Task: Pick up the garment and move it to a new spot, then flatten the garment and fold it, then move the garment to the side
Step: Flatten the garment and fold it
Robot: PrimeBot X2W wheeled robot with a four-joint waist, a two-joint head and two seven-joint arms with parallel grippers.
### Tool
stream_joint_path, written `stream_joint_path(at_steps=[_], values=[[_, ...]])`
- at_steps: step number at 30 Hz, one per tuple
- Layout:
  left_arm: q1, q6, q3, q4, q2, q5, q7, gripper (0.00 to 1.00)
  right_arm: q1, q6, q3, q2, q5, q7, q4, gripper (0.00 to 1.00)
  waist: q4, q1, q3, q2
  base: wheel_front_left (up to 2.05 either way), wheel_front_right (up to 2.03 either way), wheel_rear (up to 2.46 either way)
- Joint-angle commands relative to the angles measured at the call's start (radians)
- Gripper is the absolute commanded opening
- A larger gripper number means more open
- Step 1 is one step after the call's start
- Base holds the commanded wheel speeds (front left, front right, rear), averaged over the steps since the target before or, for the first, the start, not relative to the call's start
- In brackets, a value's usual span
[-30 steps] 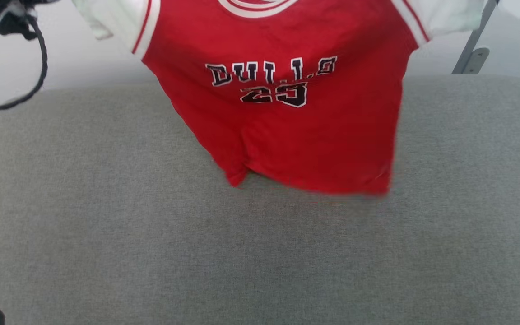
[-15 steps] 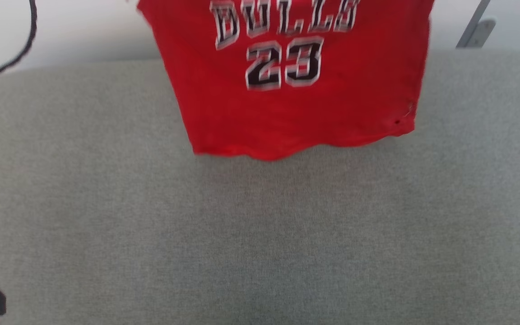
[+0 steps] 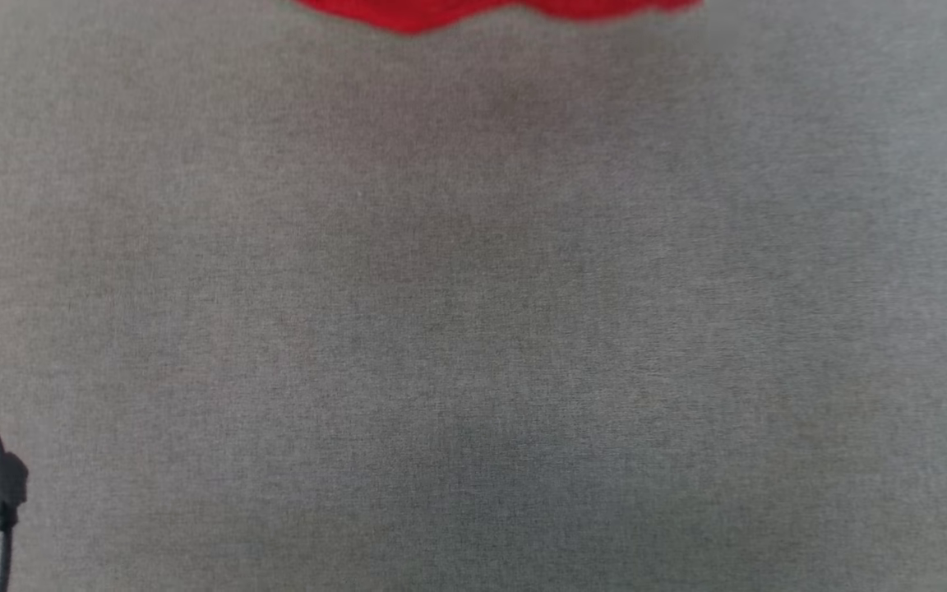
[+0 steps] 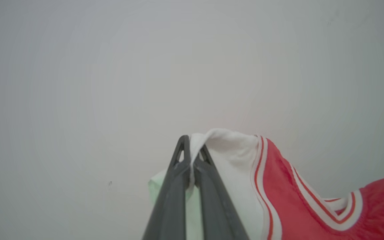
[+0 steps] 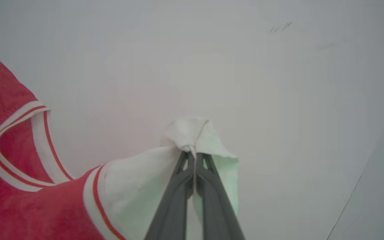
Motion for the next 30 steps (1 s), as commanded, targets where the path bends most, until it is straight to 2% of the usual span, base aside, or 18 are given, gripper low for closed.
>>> stream_joint_path(at_steps=[1, 3, 7, 11, 14, 18, 22, 23, 27, 30], values=[[0.003, -0.012, -0.009, 0.017, -0.007, 0.009, -0.022, 0.0, -0.001, 0.0, 0.009, 0.015, -0.015, -0.012, 0.016, 0.0, 0.012, 0.0, 0.013, 0.0, 0.0, 0.0, 0.0], [0.022, -0.028, -0.027, 0.048, -0.009, 0.023, -0.057, 0.0, 0.017, 0.0, 0.018, 0.032, -0.017, -0.022, 0.042, 0.0, 0.017, 0.0, 0.016, 0.0, 0.0, 0.0, 0.0], [0.094, -0.051, -0.068, 0.113, -0.032, 0.012, -0.045, 0.0, 0.075, 0.0, 0.067, 0.048, 0.014, -0.023, 0.106, 0.0, 0.029, 0.0, 0.014, 0.0, 0.0, 0.0, 0.0], [0.214, -0.056, -0.123, 0.141, -0.049, -0.024, 0.049, 0.0, 0.167, 0.0, 0.1, 0.071, 0.145, 0.043, 0.137, 0.0, 0.044, 0.0, -0.005, 0.0, 0.0, 0.0, 0.0], [0.311, -0.057, -0.157, 0.102, -0.042, -0.094, 0.162, 0.0, 0.256, 0.0, 0.155, 0.061, 0.258, 0.124, 0.087, 0.0, 0.05, 0.0, -0.025, 0.0, 0.0, 0.0, 0.0], [0.454, -0.056, -0.193, 0.018, 0.001, -0.214, 0.329, 0.0, 0.388, 0.0, 0.227, 0.006, 0.42, 0.254, -0.04, 0.0, 0.052, 0.0, -0.056, 0.0, 0.0, 0.0, 0.0], [0.588, -0.056, -0.219, -0.079, 0.059, -0.31, 0.459, 0.0, 0.528, 0.0, 0.291, -0.078, 0.545, 0.378, -0.189, 0.0, 0.049, 0.0, -0.088, 0.0, 0.0, 0.0, 0.0], [0.588, -0.056, -0.219, -0.079, 0.059, -0.31, 0.459, 0.0, 0.528, 0.0, 0.291, -0.078, 0.545, 0.378, -0.189, 0.0, 0.049, 0.0, -0.088, 0.0, 0.0, 0.0, 0.0], [0.73, -0.057, -0.232, -0.184, 0.129, -0.378, 0.56, 0.0, 0.675, 0.0, 0.313, -0.158, 0.643, 0.486, -0.337, 0.0, 0.046, 0.0, -0.11, 0.0, 0.0, 0.0, 0.0], [0.827, -0.022, -0.237, -0.292, 0.185, -0.404, 0.606, 0.0, 0.779, 0.0, 0.315, -0.229, 0.682, 0.55, -0.449, 0.0, 0.044, 0.0, -0.123, 0.0, 0.0, 0.0, 0.0]])
